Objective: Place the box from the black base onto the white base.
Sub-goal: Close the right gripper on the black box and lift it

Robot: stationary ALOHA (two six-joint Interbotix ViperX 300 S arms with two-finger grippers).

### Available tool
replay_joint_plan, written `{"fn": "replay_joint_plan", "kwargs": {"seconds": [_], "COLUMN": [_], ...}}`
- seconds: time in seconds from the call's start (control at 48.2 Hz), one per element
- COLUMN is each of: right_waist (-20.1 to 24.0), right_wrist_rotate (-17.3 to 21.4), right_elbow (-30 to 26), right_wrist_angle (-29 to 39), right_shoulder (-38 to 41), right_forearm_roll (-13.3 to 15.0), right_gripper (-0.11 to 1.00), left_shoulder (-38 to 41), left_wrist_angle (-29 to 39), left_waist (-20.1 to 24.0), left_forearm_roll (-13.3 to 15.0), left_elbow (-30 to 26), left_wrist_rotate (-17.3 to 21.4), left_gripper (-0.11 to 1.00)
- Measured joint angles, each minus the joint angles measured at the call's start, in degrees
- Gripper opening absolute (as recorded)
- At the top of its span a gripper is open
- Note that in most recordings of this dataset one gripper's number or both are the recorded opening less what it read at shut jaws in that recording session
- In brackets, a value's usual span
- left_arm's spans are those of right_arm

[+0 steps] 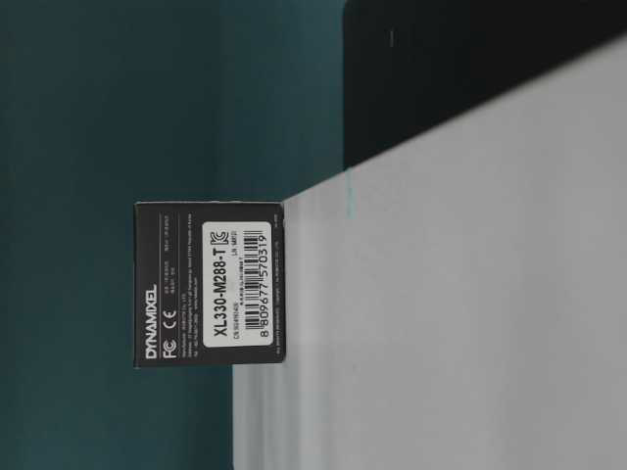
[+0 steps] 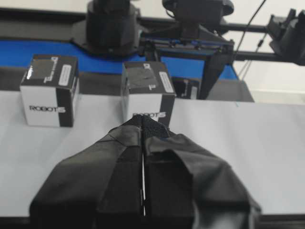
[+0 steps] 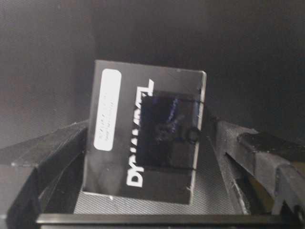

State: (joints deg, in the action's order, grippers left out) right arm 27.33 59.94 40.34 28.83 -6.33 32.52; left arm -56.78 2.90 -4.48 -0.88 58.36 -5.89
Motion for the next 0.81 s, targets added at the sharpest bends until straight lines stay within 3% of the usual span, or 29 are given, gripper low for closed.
{"fn": "replay_joint_plan", "kwargs": {"seconds": [0.311, 0.601, 0.809], "right_waist": [0.0, 0.0, 0.44], "right_wrist_rotate": [-0.09, -0.09, -0.44], "right_elbow": [-0.44, -0.44, -0.88], "right_wrist_angle": [0.0, 0.62, 3.87], "right_shoulder": [0.09, -1.49, -6.86], "right_forearm_roll": [-0.88, -0.88, -0.97], "right_gripper": [0.64, 0.62, 0.62], "left_shoulder": [0.0, 0.0, -0.09], "left_wrist_angle": [0.0, 0.09, 0.09], "left_waist": [0.0, 0.0, 0.0], "left_forearm_roll": [0.09, 0.09, 0.09], "left_elbow": [0.0, 0.0, 0.0], "left_wrist_rotate": [0.0, 0.0, 0.0], "left_gripper": [-0.05, -0.05, -0.05]}}
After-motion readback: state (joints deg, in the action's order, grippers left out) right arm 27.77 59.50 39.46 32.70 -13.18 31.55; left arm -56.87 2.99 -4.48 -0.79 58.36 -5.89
